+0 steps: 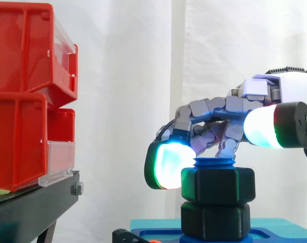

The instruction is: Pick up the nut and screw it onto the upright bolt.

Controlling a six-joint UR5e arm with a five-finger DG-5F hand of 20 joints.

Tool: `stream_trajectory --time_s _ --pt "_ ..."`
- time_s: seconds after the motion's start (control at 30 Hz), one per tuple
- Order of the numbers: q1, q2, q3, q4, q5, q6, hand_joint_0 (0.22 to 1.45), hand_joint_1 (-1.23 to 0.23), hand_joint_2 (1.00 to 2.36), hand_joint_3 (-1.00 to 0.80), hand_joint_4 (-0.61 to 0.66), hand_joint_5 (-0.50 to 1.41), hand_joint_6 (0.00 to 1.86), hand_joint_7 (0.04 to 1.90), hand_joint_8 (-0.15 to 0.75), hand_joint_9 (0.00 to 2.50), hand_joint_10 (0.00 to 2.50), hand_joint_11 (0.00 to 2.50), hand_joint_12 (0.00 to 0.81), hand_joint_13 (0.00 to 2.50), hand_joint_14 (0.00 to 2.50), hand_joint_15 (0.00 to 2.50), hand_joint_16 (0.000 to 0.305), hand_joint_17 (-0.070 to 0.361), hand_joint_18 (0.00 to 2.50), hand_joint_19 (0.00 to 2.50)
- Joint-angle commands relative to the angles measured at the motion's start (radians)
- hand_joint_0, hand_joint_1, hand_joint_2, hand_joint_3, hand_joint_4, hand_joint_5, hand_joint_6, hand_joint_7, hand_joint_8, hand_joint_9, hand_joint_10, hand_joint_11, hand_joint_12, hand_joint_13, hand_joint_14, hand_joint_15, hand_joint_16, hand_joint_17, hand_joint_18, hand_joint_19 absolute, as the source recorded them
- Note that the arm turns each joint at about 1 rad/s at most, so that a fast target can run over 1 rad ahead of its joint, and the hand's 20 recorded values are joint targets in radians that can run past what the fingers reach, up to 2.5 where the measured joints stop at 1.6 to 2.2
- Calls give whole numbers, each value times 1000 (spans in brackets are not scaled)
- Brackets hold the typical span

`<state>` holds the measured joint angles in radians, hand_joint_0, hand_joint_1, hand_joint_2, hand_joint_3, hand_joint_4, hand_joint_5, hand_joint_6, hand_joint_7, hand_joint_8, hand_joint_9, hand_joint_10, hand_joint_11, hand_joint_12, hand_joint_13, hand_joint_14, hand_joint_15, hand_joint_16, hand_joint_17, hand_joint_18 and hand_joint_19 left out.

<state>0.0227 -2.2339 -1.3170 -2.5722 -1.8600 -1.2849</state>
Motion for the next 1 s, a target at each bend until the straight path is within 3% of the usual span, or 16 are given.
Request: stream_trajectory --time_s 0.0,0.33,0.8,0.97 --pt "0 0 -4 18 1 -1 516 -242 1000 -500 174 60 504 1230 250 1310 0 0 270 654 0 0 29 66 228 0" --pt "-6 0 -4 23 9 -13 519 -254 1000 -500 138 78 503 1300 243 1424 0 0 256 743 0 0 29 65 351 3" --pt "-23 0 -4 21 7 -13 521 -302 1000 -500 72 108 514 1399 196 1812 5 134 200 1096 0 16 18 40 841 235" --pt "-33 0 -4 23 2 -13 522 -332 1000 -500 74 108 535 1362 212 1926 6 176 158 1218 0 0 9 20 967 153"
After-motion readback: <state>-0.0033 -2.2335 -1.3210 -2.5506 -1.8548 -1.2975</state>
